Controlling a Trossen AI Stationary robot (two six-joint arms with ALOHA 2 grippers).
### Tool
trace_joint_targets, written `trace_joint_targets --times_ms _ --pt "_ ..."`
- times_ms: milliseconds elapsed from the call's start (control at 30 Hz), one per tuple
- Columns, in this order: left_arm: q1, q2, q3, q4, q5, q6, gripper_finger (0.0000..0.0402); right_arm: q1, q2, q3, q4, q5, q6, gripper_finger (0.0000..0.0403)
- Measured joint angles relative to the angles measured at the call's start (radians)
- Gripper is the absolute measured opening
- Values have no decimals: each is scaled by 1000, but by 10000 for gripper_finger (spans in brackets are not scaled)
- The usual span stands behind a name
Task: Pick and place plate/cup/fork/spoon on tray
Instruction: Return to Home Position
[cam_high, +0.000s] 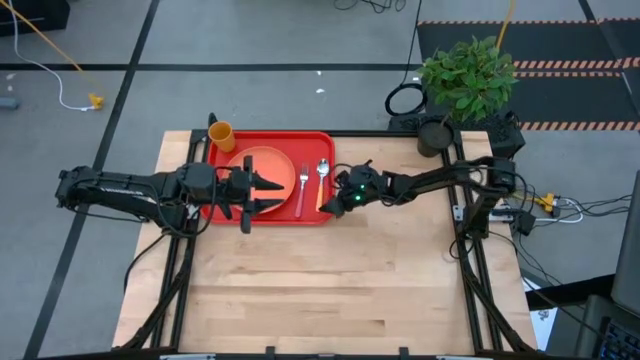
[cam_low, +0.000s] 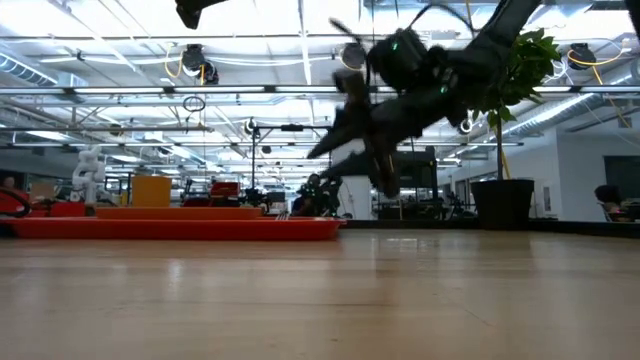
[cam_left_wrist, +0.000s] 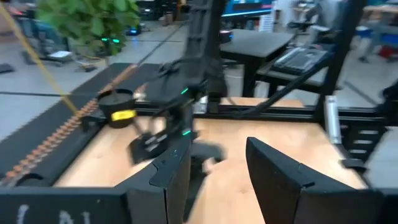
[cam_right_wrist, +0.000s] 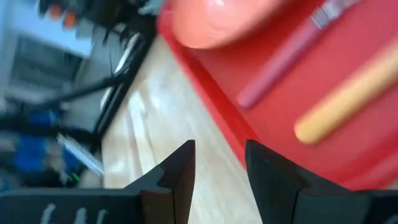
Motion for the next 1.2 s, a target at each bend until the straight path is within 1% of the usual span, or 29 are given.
trace_joint_targets --times_ms 67,200,300,367,433,500,600,633,667,767,833,967,1067,1200 --pt "0 0 0 0 -35 17 156 13 -51 0 -33 22 -149 129" --pt "0 0 0 -9 -91 36 156 70 -150 -16 -72 144 -527 113" --pt "0 0 0 -8 -99 44 156 102 -215 -51 -71 194 -742 83" --pt "0 -1 0 -20 -87 53 152 111 -258 -83 -67 218 -821 56" --pt "-9 -2 0 -37 -73 53 135 113 -303 -123 -52 258 -850 25" --pt "-12 3 0 -68 -72 46 104 117 -351 -186 4 294 -861 7" --pt "-11 7 -25 -86 -77 20 42 121 -424 -293 119 317 -885 8" --pt "-13 7 -45 -71 -79 13 22 121 -449 -326 146 316 -900 7" --pt "-17 6 -72 -41 -83 10 12 121 -479 -360 175 317 -921 4" --pt "-38 6 -176 81 -116 6 9 120 -561 -457 230 325 -951 1" --pt "-53 6 -242 182 -132 32 6 120 -614 -515 258 343 -958 1" --pt "-74 6 -337 348 -181 84 6 120 -716 -622 263 348 -1008 0" --pt "-77 6 -367 395 -202 120 5 120 -781 -692 264 348 -1016 0" --pt "-64 6 -370 391 -203 144 5 120 -856 -775 289 351 -1015 0"
